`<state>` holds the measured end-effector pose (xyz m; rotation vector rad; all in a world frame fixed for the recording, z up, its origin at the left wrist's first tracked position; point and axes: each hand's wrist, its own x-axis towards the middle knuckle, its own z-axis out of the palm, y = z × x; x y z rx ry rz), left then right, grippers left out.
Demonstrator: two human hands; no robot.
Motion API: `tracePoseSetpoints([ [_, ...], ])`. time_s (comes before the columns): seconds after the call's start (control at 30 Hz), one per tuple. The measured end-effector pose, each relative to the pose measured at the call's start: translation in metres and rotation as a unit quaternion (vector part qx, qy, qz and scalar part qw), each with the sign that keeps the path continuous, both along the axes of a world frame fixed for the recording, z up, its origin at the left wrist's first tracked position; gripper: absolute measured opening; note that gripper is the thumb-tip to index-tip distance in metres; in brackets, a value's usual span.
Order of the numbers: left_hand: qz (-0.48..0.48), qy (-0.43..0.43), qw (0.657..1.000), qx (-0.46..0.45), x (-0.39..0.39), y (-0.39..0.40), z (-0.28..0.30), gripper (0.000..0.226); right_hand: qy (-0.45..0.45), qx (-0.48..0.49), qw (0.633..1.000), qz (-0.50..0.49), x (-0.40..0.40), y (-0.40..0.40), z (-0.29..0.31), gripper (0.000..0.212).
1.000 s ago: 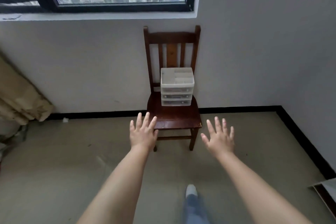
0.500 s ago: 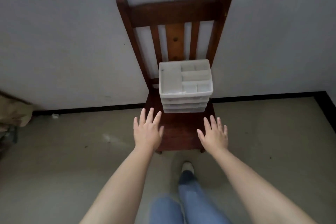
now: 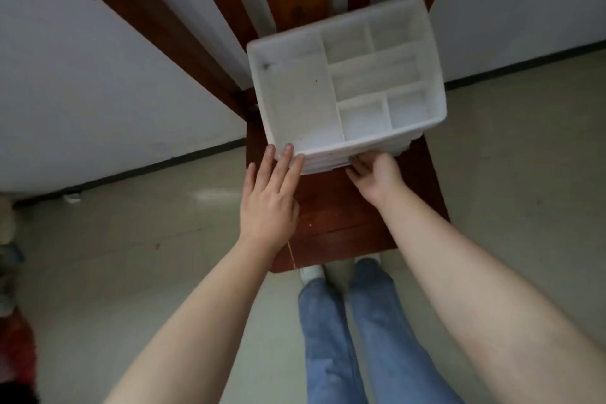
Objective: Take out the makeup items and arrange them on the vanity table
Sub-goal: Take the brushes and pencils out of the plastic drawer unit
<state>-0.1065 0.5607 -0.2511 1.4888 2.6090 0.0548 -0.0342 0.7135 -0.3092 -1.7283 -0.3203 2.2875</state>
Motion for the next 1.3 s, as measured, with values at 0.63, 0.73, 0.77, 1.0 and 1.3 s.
tracePoseSetpoints([
  [0.63, -0.151, -0.033, 0.988, 0.012, 0.028, -0.035, -0.035, 0.082, -0.039, -0.064, 0.996, -0.052, 0.071, -0.076, -0.032, 0.010],
  [0.73, -0.138, -0.061, 0.988, -0.027, 0.039, -0.046, -0.048, 0.061, -0.049, -0.046, 0.997, 0.034, 0.073, -0.072, -0.024, 0.014],
  [0.77, -0.116, -0.069, 0.990, -0.032, 0.037, -0.046, -0.052, 0.055, -0.063, -0.043, 0.992, 0.104, 0.075, -0.071, -0.020, 0.024],
  [1.0, -0.116, -0.097, 0.988, -0.013, 0.017, -0.038, -0.060, 0.032, -0.191, 0.337, 0.702, 0.598, 0.062, -0.046, 0.013, 0.016],
  [1.3, -0.082, -0.130, 0.988, 0.002, 0.017, -0.039, -0.062, 0.032, -0.202, 0.507, 0.224, 0.808, -0.003, -0.031, -0.022, 0.086],
])
